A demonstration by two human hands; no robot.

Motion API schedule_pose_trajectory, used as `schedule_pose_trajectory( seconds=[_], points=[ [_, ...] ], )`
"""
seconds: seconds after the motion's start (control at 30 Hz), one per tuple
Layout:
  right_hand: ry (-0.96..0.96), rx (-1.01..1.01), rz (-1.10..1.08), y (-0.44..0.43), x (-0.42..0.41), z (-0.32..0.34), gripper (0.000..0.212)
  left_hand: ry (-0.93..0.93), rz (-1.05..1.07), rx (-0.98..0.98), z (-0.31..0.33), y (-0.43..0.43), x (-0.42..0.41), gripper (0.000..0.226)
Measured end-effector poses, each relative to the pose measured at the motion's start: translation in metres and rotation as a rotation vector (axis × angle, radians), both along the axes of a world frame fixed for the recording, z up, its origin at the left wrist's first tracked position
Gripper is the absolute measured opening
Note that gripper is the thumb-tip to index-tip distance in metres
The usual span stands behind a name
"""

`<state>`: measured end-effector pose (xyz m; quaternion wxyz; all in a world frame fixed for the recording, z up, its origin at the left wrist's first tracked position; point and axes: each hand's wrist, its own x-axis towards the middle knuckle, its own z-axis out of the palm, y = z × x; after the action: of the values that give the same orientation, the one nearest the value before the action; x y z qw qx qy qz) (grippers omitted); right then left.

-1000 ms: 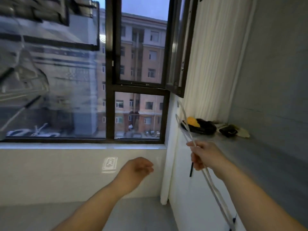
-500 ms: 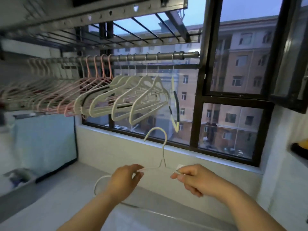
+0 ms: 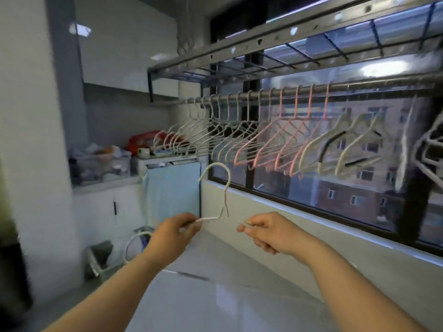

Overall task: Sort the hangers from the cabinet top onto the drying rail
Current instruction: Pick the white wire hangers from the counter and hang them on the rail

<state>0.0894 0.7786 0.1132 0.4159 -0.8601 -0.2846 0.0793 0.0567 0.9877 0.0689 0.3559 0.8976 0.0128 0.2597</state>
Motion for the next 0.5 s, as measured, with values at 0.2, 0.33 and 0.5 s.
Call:
schedule_pose_trajectory(
  seconds=[0.2,0.33,0.5],
  points=[
    [-0.017,0.030,0.062,0.122,0.039,0.010,0.023,-0.094,0.105,0.009,0.015,0.109,0.023,0.014],
    [-0.021,0.039,0.111,0.199,0.078,0.011,0.019,-0.109,0.220,0.031,0.015,0.180,0.050,0.018],
    [-0.042,0.037,0.145,0.301,0.147,0.011,0.028,-0.062,0.279,0.013,0.020,0.264,0.106,0.025]
  ],
)
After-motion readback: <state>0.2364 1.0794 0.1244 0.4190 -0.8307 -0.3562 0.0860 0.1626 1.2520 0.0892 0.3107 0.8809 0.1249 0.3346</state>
